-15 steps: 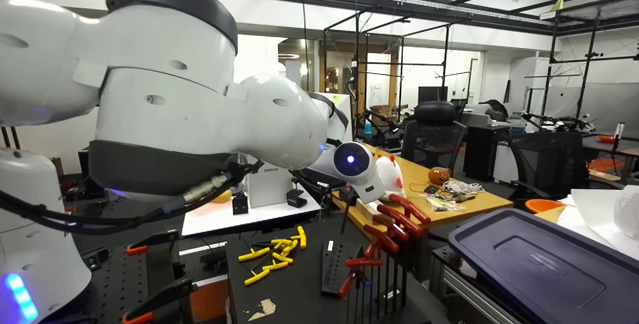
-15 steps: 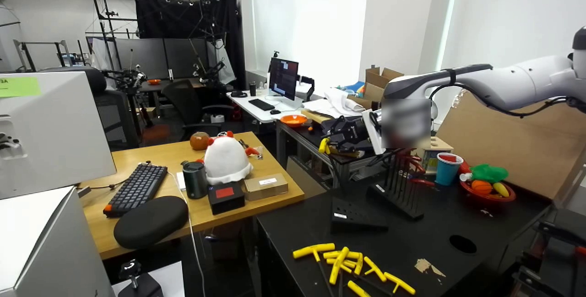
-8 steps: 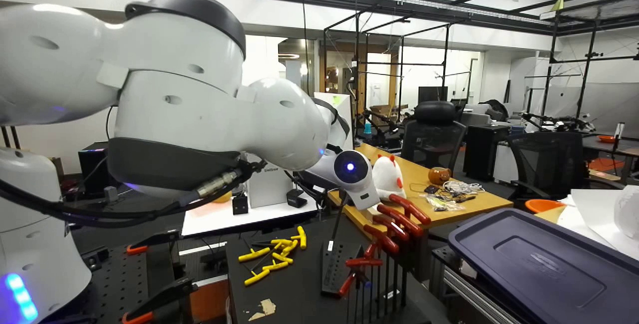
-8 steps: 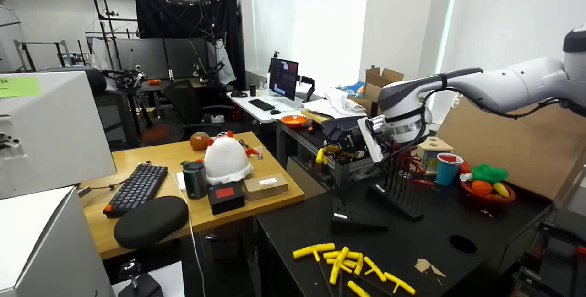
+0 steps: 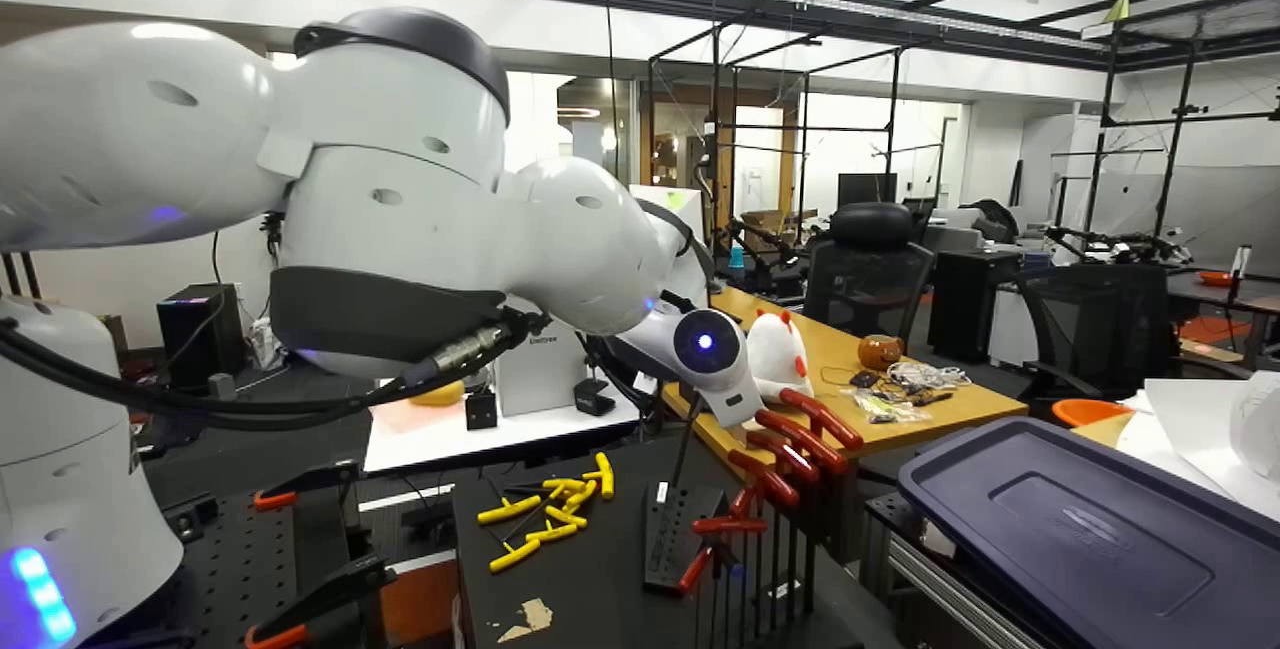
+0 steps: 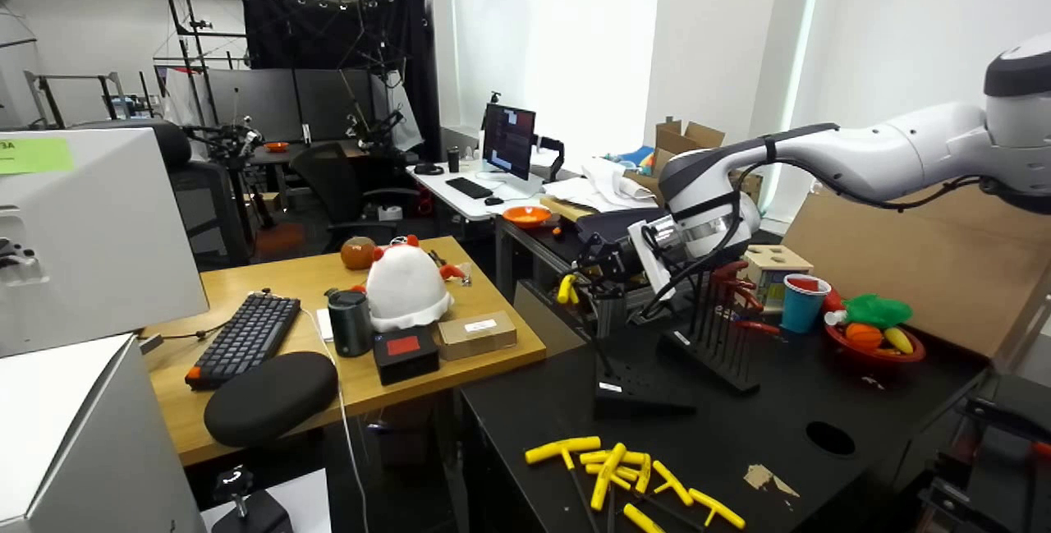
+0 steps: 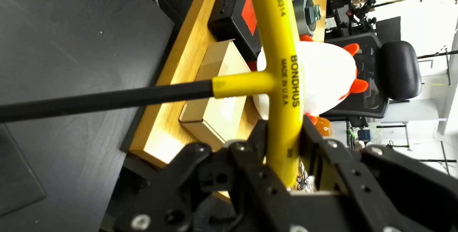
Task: Put one of the yellow screwdrivers in the black panel
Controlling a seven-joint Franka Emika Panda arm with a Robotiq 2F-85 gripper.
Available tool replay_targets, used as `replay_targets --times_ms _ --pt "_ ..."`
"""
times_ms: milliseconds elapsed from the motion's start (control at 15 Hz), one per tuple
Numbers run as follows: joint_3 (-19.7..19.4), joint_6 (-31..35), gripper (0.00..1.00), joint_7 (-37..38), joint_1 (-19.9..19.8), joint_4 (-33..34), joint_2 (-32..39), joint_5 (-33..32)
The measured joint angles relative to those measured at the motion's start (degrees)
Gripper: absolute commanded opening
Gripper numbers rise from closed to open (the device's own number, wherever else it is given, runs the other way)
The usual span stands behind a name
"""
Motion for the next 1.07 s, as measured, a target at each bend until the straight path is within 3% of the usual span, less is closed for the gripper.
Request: replay_targets --times_ms 1067 --pt "-2.2 -9.67 0.06 -21.91 4.24 10.46 0.06 25.42"
